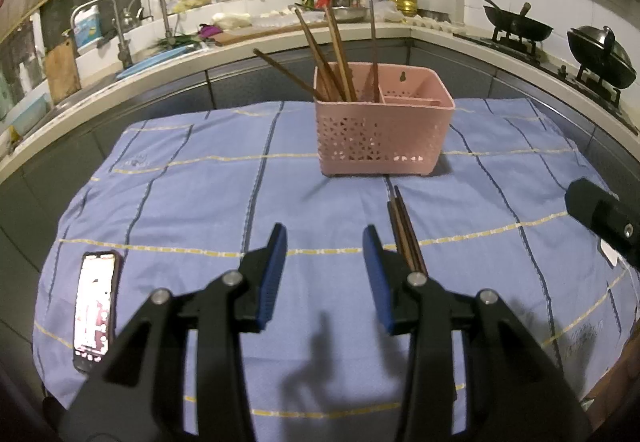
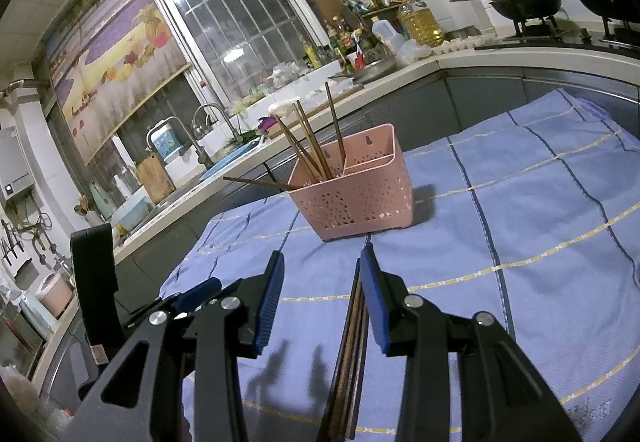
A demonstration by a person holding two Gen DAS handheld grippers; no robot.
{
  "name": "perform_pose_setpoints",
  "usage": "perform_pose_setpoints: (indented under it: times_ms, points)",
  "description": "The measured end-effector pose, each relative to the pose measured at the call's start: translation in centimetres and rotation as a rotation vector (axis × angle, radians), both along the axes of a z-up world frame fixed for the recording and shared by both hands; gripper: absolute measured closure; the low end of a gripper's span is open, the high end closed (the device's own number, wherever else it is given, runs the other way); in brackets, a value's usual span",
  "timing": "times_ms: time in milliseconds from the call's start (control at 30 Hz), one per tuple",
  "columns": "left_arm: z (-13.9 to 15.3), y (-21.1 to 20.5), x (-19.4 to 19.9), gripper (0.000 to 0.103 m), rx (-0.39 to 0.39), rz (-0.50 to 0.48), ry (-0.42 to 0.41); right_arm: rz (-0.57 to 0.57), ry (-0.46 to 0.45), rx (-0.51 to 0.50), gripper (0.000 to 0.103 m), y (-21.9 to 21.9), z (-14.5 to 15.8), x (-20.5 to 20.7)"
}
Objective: Organize utensils
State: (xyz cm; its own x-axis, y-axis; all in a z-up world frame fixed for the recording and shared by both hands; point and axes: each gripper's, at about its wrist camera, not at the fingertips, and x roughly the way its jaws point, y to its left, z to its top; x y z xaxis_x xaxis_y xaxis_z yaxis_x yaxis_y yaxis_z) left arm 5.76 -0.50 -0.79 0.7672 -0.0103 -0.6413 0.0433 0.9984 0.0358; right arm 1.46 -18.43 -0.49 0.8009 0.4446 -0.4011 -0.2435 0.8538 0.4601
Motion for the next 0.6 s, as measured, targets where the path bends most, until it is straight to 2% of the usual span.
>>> perform_pose_setpoints:
  times_ms: [300, 433, 600]
  points:
    - [-0.7, 0.2, 0.1, 0.066, 0.000, -0.014, 0.023, -0.005, 0.027, -0.027, 0.063, 0.1, -0.8, -0.3]
    - [-1.8, 0.9, 0.5, 0.066, -0.022, -0.025, 0.063, 0.011, 0.081, -0.079, 0.063, 0.7, -2.6, 0.1]
    - [-3.7, 0.6, 0.9, 0.066, -0.075, -0.107, 0.162, 0.042, 0.177, -0.172, 0.063, 1.8, -6.3, 0.2]
